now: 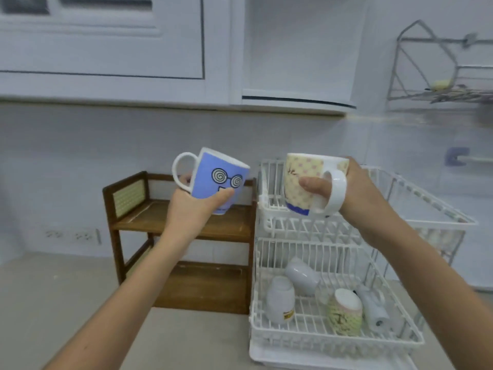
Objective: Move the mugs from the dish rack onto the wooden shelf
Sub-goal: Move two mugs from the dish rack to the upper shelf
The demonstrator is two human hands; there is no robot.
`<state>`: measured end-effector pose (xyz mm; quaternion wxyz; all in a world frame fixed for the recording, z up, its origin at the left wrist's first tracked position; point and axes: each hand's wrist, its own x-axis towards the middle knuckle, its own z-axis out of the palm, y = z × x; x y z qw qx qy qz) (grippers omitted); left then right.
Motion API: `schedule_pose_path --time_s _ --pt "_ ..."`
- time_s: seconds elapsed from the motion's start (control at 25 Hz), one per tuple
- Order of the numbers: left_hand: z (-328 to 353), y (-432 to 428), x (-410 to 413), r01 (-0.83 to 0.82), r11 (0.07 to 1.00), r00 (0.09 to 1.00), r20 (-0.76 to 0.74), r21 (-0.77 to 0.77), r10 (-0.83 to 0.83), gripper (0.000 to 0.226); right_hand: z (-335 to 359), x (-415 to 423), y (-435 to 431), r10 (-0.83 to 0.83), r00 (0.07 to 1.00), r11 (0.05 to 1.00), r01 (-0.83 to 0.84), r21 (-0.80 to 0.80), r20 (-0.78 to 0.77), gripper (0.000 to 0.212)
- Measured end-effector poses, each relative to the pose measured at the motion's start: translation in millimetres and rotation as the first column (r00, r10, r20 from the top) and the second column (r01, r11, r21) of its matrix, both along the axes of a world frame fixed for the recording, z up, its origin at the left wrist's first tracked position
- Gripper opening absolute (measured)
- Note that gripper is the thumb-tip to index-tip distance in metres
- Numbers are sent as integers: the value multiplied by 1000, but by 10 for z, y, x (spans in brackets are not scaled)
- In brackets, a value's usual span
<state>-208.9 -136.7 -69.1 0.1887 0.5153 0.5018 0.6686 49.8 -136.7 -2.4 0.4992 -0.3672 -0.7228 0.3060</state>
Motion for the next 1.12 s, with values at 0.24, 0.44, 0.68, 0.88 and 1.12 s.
schedule_pose_path --time_s 0.24,0.44,0.68,0.88,1.12 --pt "-364 121 -940 -174 983 934 307 -61 184 85 -227 -1299 -65 58 998 996 -55 -67 32 77" --pt "-505 400 -1403 -255 956 929 236 -144 284 88 -524 -2143 438 -121 985 986 134 -100 127 77" --pt "-777 764 -1761 -314 925 914 195 -213 356 94 -992 -2603 1153 -240 968 924 252 -288 79 93" --pt "-849 1134 -1965 -369 909 900 170 -196 402 99 -1308 -2822 1561 -322 939 878 343 -334 117 92" --pt "-984 1574 -2115 -383 896 907 92 -226 411 50 -1515 -3083 2003 -256 962 902 274 -333 98 85"
